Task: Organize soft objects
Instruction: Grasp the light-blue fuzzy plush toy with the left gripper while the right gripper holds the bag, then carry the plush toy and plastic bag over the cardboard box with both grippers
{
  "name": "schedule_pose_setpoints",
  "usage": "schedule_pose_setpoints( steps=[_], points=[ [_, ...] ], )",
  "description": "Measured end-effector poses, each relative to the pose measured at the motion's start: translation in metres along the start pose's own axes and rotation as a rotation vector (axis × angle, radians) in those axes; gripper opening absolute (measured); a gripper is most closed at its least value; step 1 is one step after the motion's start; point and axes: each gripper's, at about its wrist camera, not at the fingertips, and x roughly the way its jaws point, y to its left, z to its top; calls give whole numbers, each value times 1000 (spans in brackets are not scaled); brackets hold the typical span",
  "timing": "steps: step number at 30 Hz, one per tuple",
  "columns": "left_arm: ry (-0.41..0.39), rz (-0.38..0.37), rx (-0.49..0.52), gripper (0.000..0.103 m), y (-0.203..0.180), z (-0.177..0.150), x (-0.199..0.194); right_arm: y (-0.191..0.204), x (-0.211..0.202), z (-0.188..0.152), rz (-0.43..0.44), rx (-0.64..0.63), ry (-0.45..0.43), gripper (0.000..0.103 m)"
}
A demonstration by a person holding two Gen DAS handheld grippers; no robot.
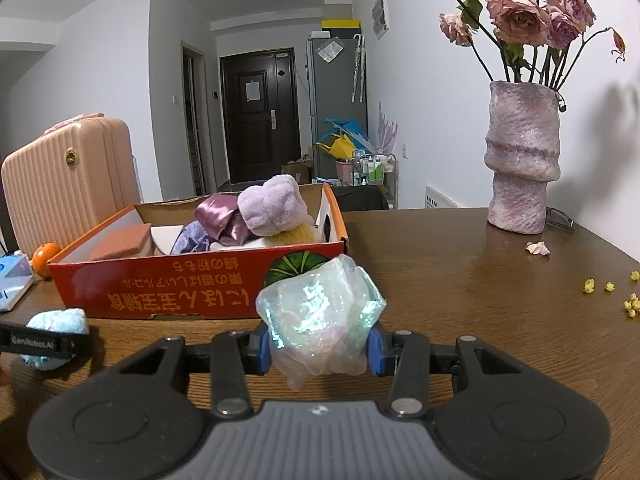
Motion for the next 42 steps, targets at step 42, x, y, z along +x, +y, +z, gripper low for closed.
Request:
schedule_pose_setpoints(
  steps=[42],
  points=[
    [-298, -86, -58, 82, -25, -5, -99, 30, -29, 6, 134, -8, -136, 44]
  ],
)
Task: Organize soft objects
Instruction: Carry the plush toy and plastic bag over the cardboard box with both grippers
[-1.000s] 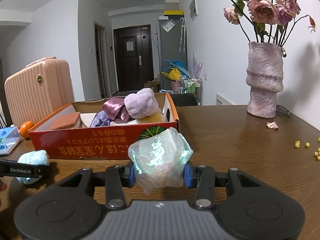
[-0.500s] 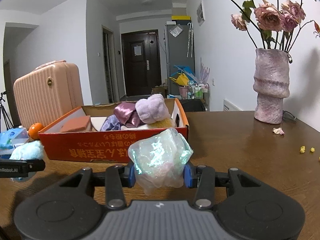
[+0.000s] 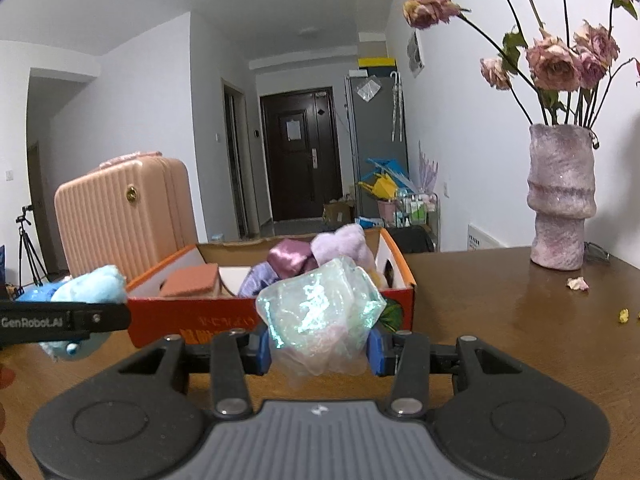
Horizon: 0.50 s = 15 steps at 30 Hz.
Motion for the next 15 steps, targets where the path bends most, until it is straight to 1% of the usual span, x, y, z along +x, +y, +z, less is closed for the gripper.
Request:
schedule_pose_setpoints(
  steps=[7, 15],
  points=[
    [-43, 4, -14, 82, 0, 10, -4, 8, 2, 6, -6, -6, -45, 44],
    [-87, 11, -29, 82, -3, 26, 2, 16, 15, 19, -9, -16, -96, 44]
  ],
)
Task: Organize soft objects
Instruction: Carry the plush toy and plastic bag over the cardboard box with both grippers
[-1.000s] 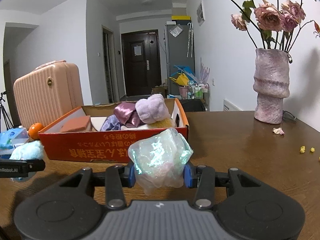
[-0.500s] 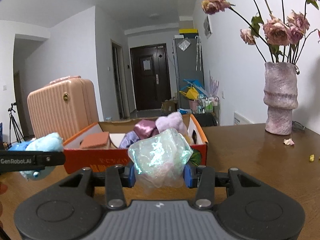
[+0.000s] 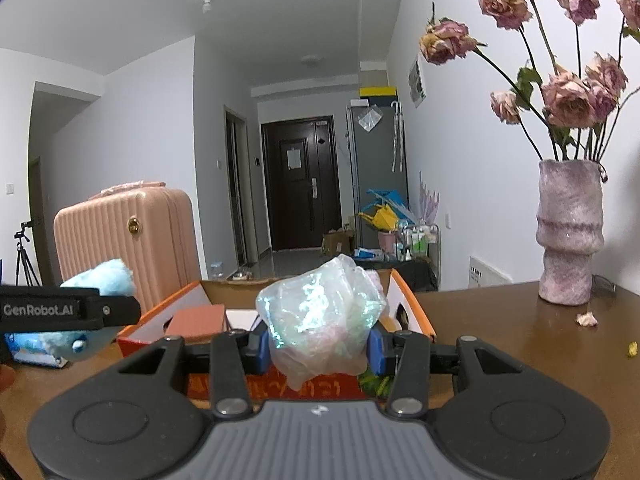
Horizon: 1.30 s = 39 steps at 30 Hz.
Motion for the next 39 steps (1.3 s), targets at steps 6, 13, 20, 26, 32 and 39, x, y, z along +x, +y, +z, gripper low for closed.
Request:
schedule_pose_setpoints(
  steps=[6, 13, 20, 26, 32, 39],
  points=[
    [-29, 10, -7, 82, -2, 13, 12, 5, 15, 9, 13, -6, -33, 44],
    [-47, 25, -5, 82, -1, 21, 29, 11, 42, 15, 23, -16, -41, 44],
    [-56, 32, -11, 82, -1, 31, 52, 16, 68, 19, 29, -39, -42, 44],
    [-63, 42, -11, 82, 0, 39, 73, 19, 92, 24, 29, -49, -43, 44],
    [-66, 46, -15, 82, 1, 47, 95, 18, 115, 27, 30, -51, -35, 44],
    [-62, 54, -13, 82, 0, 53, 120, 17, 143, 31, 23, -62, -10, 44]
  ],
)
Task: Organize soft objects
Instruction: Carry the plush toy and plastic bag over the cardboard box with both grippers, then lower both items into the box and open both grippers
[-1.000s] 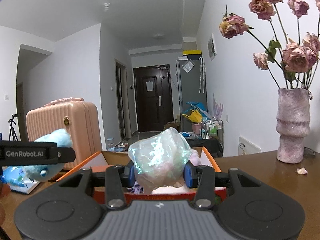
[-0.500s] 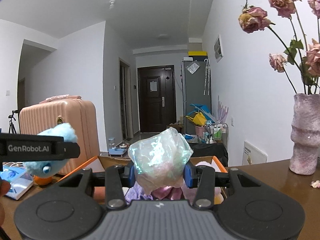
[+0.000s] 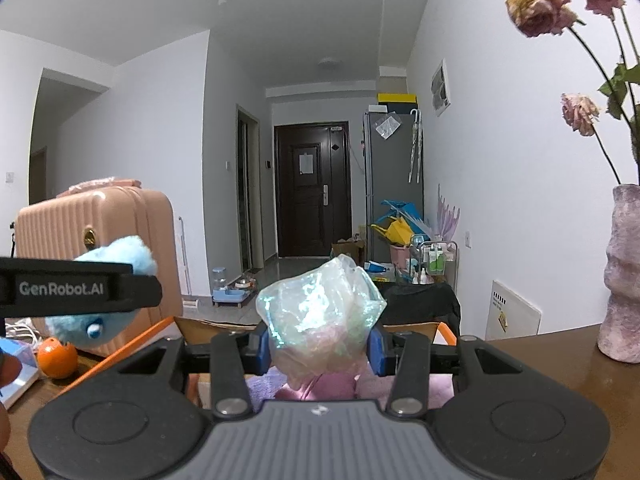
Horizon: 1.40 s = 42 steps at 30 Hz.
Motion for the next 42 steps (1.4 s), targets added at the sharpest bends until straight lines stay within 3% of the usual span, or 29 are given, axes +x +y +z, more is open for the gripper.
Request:
schedule_pose_setpoints(
  steps=[13, 19, 22, 23, 29, 42],
  points=[
    [16, 23, 18, 82, -4, -1, 29, 3, 33, 4, -4, -38, 42, 44],
    [39, 23, 35, 93, -8, -4, 32, 2, 35, 5, -18, -31, 48, 57],
    [20, 26, 39, 103, -6, -1, 28, -1, 32, 5, -26, -22, 46, 76],
    [12, 35, 37, 103, -5, 0, 26, -2, 31, 6, -27, -16, 45, 83],
    [21, 40, 11, 103, 2, 4, 23, -8, 23, 4, -40, -3, 37, 102],
    [16, 48, 35, 103, 4, 5, 15, -14, 9, 3, -38, -1, 29, 103]
  ],
)
